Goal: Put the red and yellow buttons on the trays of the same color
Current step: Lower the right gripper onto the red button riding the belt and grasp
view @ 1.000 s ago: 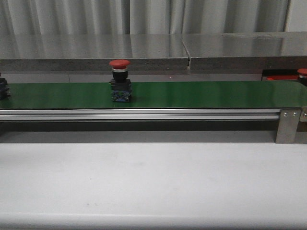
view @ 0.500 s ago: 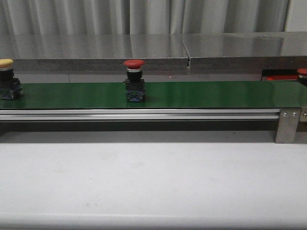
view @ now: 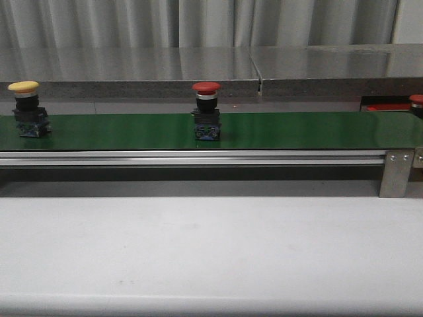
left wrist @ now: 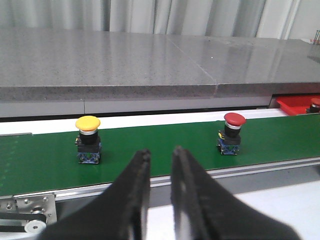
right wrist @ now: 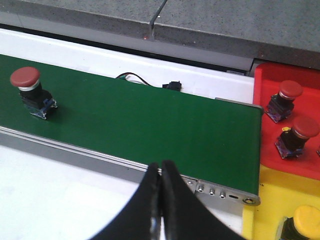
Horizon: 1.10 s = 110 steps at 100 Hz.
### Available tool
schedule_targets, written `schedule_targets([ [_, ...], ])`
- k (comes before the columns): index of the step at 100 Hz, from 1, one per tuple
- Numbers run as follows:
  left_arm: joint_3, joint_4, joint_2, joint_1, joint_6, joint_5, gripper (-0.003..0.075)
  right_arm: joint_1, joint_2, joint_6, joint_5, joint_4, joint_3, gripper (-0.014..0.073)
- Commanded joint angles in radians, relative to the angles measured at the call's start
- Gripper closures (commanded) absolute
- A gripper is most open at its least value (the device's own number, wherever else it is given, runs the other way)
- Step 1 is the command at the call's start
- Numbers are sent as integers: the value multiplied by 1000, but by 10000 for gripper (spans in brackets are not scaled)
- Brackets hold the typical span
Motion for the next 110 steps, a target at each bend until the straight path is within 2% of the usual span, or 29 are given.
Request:
schedule_targets([
  [1,-13,-21,-15,-7,-2,-76,740,1,-9,-7,-59,12,-35,711],
  [25,-10,-21,-15,-7,-2,-78,739,1,-5,-7,-44,57,-35,704],
  [32,-10,-21,-15,-7,-2,-78,739,1,-4,-7,-26,57,-35,652],
  [42,-10,-21,-15,-7,-2,-78,739,1,-4,-7,-2,57,-35,475],
  [57,-10,-21,-15,-7,-2,-78,739,1,-4,-7,10,59,-35,98],
  [66,-10,-21,-15,-7,-2,-78,739,1,-4,-7,7,64,-35,-26],
  [87,-10,-21,-15,-7,-2,-78,739,2,26,-7,63,66,-64,-3],
  [110,-10,-21,-15,-7,-2,-78,739,6,220,-12,172,66,-182,-3],
])
